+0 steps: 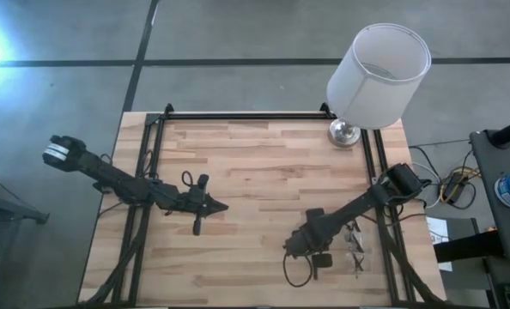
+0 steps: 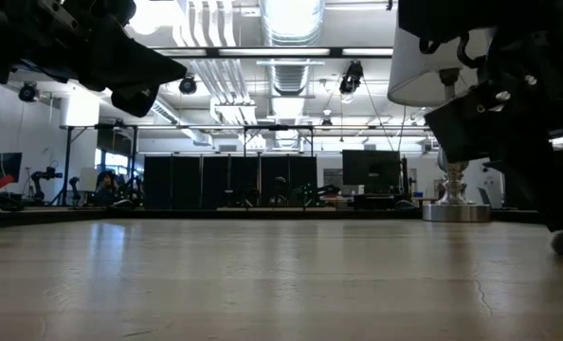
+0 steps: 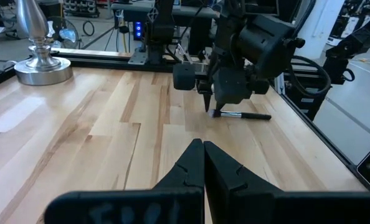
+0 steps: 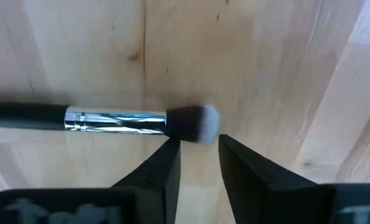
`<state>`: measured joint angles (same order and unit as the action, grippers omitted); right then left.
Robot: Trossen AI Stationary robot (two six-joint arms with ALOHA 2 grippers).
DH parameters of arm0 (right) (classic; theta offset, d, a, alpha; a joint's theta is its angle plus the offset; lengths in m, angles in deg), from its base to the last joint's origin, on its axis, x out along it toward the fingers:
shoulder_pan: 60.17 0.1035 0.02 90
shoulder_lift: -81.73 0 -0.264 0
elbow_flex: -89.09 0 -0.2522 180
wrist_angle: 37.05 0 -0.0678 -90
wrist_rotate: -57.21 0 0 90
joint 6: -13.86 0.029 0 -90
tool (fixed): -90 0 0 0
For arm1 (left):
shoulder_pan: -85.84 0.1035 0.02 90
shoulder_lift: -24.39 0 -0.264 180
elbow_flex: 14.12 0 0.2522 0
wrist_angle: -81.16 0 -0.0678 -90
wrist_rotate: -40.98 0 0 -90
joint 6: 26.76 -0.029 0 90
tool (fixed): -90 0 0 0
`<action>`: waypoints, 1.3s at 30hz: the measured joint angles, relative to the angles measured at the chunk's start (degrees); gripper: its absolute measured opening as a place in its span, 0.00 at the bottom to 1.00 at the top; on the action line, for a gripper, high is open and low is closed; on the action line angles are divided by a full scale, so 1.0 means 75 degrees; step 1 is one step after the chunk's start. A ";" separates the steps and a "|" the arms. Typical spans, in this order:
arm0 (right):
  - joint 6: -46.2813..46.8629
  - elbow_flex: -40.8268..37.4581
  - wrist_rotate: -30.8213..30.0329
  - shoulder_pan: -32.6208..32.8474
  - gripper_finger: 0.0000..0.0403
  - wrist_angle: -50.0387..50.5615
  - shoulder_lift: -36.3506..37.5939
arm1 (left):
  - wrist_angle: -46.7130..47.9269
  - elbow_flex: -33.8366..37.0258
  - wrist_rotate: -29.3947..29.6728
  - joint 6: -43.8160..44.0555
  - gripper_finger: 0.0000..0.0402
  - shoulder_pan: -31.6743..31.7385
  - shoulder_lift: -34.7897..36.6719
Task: Put items in baskets/containers
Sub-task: Put the powder brush into the transparent organizer
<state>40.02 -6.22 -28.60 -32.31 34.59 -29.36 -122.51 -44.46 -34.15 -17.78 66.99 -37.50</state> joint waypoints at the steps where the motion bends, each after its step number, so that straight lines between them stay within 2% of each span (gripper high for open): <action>1: 0.0047 0.0021 -0.0028 0.0000 0.27 0.0000 0.0000 | 0.0000 0.0000 0.0000 0.0000 0.00 0.0000 0.0000; 6: 0.0626 0.0304 -0.0038 -0.0017 0.30 0.0132 0.0000 | 0.0000 0.0000 0.0000 0.0000 0.00 0.0001 0.0000; 11: 0.1981 0.0668 0.0011 -0.0097 0.33 0.0704 0.0042 | 0.0000 0.0000 0.0000 0.0003 0.00 -0.0001 0.0000; 14: 0.3218 0.0738 0.0105 -0.0102 0.35 0.0881 0.0091 | 0.0000 0.0000 0.0001 0.0003 0.00 0.0001 0.0002; 19: 0.5990 0.0664 0.0156 -0.0100 0.37 0.0760 0.0114 | 0.0000 0.0000 0.0000 0.0003 0.00 0.0002 0.0002; 22: 0.6977 0.0586 -0.0069 -0.0038 0.37 0.0308 0.0099 | 0.0003 0.0000 0.0000 0.0017 0.00 -0.0001 0.0000; 27: 0.7527 0.0475 -0.0386 0.0005 0.37 -0.0484 0.0096 | 0.0020 0.0000 0.0000 0.0023 0.00 -0.0001 0.0001; 39: 0.7866 0.0369 -0.0383 0.0043 0.37 -0.0286 -0.0040 | 0.0055 0.0000 0.0000 0.0067 0.00 0.0000 0.0000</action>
<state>99.02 -3.46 -31.47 -31.99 32.45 -29.66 -122.09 -44.46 -34.15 -17.28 66.99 -37.50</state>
